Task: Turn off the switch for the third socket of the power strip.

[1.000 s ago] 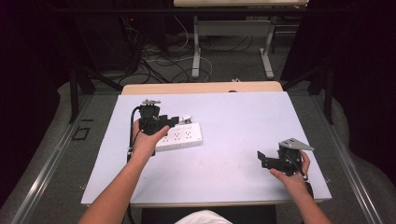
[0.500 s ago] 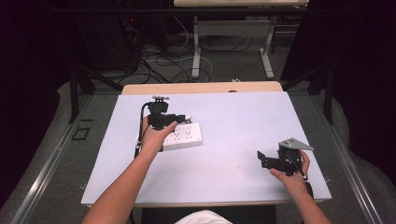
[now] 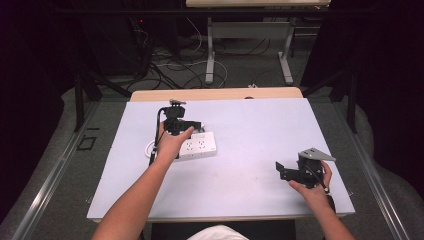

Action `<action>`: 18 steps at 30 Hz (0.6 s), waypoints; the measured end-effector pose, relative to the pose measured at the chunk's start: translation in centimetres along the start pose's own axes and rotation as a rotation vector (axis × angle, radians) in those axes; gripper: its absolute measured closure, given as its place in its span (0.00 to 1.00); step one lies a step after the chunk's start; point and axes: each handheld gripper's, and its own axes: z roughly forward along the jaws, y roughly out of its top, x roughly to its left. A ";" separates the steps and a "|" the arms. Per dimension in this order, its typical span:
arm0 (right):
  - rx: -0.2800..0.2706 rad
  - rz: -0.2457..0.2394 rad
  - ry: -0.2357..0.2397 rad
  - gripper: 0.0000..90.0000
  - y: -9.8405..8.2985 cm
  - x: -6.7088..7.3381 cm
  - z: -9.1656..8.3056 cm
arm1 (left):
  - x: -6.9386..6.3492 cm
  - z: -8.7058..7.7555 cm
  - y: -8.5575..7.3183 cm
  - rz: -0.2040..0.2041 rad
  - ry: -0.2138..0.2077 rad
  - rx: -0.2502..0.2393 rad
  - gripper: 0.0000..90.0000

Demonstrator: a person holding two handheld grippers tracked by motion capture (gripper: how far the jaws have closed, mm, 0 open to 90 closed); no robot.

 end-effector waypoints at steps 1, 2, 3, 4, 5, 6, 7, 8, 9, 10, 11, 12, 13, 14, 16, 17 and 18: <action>-0.001 0.003 0.001 0.09 0.0 0.0 0.0 | -0.1 0.2 0.0 -0.004 0.008 -0.008 0.65; -0.006 -0.002 -0.004 0.09 0.0 0.1 0.0 | -0.1 0.2 0.0 -0.004 0.008 -0.008 0.65; -0.005 -0.004 0.000 0.09 0.0 0.1 0.1 | -0.1 0.3 0.1 -0.003 0.007 -0.004 0.65; -0.003 -0.007 0.004 0.09 0.0 0.1 0.1 | -0.1 0.4 0.1 -0.004 0.007 -0.004 0.66; -0.003 -0.012 0.003 0.10 0.0 0.2 0.1 | -0.2 0.6 0.2 -0.006 0.012 -0.002 0.66; -0.003 -0.012 0.003 0.10 0.0 0.2 0.1 | -0.2 0.6 0.2 -0.006 0.012 -0.002 0.66; 0.001 -0.018 0.004 0.11 0.0 0.3 0.0 | -0.2 0.8 0.4 -0.012 0.009 0.006 0.67; -0.002 -0.022 0.007 0.11 0.0 0.3 0.1 | -0.1 0.9 0.4 -0.014 0.005 0.009 0.68; -0.002 -0.021 0.007 0.12 0.0 0.3 0.1 | -0.1 1.0 0.5 -0.013 0.006 0.012 0.69; -0.006 -0.018 0.001 0.13 0.0 0.4 0.1 | -0.2 1.1 0.5 -0.018 0.009 0.018 0.69; -0.006 -0.018 0.001 0.13 0.0 0.4 0.1 | -0.2 1.1 0.5 -0.018 0.009 0.018 0.70; -0.003 -0.009 0.006 0.14 0.0 0.5 0.0 | -0.2 1.3 0.6 -0.021 0.008 0.020 0.70; -0.006 -0.012 0.004 0.14 0.0 0.5 0.0 | -0.2 1.5 0.6 -0.019 0.009 0.019 0.71; -0.004 -0.013 0.007 0.14 0.0 0.5 0.0 | -0.2 1.7 0.6 -0.023 0.005 0.027 0.72; -0.002 -0.005 0.011 0.16 0.0 0.6 0.0 | -0.2 1.8 0.7 -0.026 0.005 0.030 0.72; 0.000 0.000 0.015 0.17 0.0 0.7 0.0 | -0.2 2.2 0.7 -0.030 0.004 0.038 0.73; 0.003 -0.001 0.019 0.17 0.0 0.7 0.0 | -0.2 2.3 0.7 -0.030 0.006 0.043 0.74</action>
